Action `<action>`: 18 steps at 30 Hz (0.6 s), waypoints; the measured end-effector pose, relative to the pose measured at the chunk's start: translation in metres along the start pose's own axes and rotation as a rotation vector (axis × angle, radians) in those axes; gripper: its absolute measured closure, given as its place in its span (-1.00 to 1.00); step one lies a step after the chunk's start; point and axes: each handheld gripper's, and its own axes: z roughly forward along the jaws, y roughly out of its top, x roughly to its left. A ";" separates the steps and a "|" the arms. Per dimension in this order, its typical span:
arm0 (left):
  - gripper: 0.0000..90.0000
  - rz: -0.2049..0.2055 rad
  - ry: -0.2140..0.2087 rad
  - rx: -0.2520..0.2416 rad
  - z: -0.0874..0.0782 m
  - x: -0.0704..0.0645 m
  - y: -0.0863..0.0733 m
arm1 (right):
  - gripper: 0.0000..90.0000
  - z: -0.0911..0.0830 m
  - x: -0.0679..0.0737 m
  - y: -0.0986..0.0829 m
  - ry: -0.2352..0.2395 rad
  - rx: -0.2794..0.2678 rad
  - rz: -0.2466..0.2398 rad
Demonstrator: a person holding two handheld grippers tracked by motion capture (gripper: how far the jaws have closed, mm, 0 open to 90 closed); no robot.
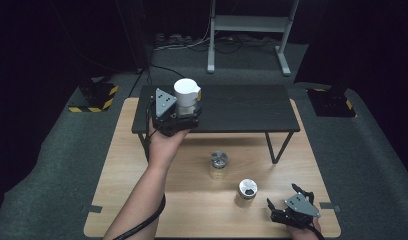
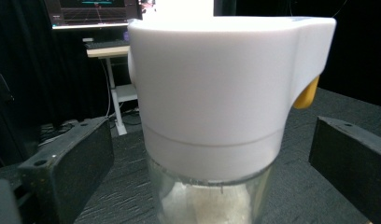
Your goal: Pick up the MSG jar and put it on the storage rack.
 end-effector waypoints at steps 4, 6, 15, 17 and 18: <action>-0.99 0.008 -0.005 0.001 -0.004 0.001 -0.003 | -0.98 0.000 0.000 0.000 -0.001 0.001 -0.002; -0.99 0.008 -0.006 0.004 -0.006 0.002 -0.004 | -0.98 0.000 0.000 0.000 -0.002 0.002 -0.003; -0.99 0.004 -0.016 -0.013 -0.021 0.003 -0.009 | -0.98 0.000 0.000 0.000 -0.002 0.003 -0.005; -0.99 0.001 -0.017 -0.016 -0.023 0.003 -0.010 | -0.98 0.000 0.000 0.000 -0.002 0.003 -0.005; -0.99 0.001 -0.015 -0.015 -0.024 0.003 -0.010 | -0.98 0.000 0.000 0.000 -0.001 0.003 -0.005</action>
